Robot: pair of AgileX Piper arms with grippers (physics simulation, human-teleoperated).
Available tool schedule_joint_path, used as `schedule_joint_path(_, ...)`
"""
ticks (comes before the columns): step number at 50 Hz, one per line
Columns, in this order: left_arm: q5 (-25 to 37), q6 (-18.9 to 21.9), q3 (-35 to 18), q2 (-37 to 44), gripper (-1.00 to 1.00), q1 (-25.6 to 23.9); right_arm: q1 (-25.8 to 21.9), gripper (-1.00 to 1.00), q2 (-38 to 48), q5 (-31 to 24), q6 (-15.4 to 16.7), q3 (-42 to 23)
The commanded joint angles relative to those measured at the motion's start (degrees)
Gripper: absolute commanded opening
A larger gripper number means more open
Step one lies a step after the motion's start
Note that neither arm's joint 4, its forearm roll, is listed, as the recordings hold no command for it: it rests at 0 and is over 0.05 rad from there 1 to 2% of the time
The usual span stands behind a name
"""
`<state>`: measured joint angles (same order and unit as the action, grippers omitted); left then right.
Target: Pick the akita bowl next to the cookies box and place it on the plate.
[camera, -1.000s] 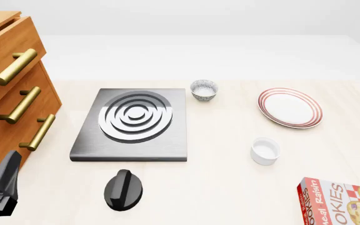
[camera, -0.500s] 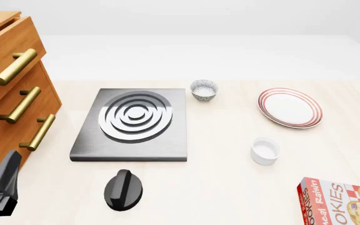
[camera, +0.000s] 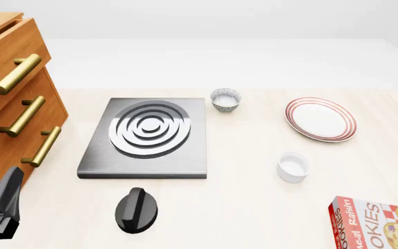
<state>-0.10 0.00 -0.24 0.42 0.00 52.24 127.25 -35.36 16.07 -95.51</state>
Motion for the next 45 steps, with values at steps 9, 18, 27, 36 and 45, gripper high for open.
schedule_joint_path(9,0.0,0.0,0.0,0.0,1.0,0.0,-0.17,1.0,1.77,1.0,0.59,0.86)
schedule_joint_path(18,0.0,0.0,0.0,0.0,1.0,0.0,0.79,-1.0,2.07,2.18,1.62,1.67)
schedule_joint_path(27,0.0,0.0,0.0,0.0,1.0,0.0,1.34,-1.0,0.51,4.35,2.87,3.39)
schedule_joint_path(36,0.0,0.0,0.0,0.0,1.0,0.0,-0.95,-1.0,-5.03,7.24,2.11,5.3)
schedule_joint_path(45,0.0,0.0,0.0,0.0,1.0,0.0,-7.23,-1.0,-13.3,8.27,-3.44,6.66)
